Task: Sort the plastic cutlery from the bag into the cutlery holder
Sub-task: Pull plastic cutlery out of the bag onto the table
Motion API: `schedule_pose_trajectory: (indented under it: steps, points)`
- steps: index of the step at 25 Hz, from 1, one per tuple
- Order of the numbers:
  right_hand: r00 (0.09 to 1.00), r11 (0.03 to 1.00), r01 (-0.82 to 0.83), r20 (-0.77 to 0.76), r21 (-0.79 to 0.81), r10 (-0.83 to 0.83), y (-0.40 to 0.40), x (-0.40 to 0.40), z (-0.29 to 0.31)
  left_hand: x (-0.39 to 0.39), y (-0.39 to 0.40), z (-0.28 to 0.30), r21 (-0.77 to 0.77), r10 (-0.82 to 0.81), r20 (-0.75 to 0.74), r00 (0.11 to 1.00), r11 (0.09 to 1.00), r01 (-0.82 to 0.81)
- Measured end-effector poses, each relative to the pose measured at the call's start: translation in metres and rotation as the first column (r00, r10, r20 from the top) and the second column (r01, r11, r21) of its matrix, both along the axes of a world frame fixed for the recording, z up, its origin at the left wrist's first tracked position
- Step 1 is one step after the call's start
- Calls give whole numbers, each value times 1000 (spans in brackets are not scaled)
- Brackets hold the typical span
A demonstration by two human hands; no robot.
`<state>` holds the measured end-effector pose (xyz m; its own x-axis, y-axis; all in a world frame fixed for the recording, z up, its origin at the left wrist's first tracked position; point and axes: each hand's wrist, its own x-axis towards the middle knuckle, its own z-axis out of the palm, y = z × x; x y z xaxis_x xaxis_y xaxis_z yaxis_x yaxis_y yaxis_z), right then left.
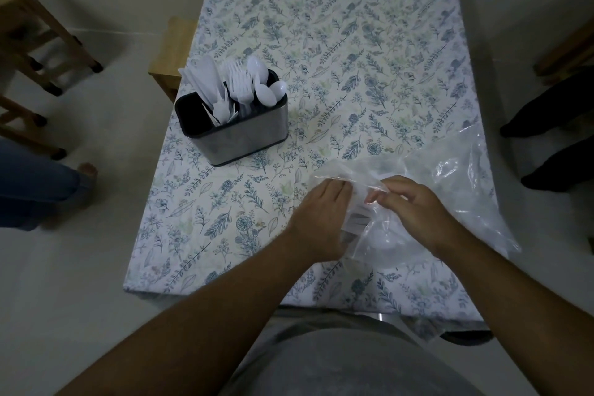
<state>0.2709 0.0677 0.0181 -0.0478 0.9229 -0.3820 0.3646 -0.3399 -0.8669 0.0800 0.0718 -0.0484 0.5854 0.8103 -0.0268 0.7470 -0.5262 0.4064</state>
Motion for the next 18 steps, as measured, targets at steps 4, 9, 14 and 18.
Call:
schedule_pose_trajectory:
  steps: [4, 9, 14, 18]
  points:
    - [999, 1000, -3, -33, 8, 3, 1, 0, 2, 22, 12, 5, -82, 7, -215, 977, 996, -25]
    - [996, 998, 68, -65, 12, -67, 2, -2, 2, 45, 12, 5, -107, 155, -339, 928, 974, -201]
    - [993, 995, 94, -70, 31, -92, 5, -1, 4, 55, 17, 12, -198, 161, -383, 910, 947, -252]
    - [995, 996, 89, -46, 18, -88, 7, -3, 4, 56, 16, 14, -201, 125, -386, 914, 956, -216]
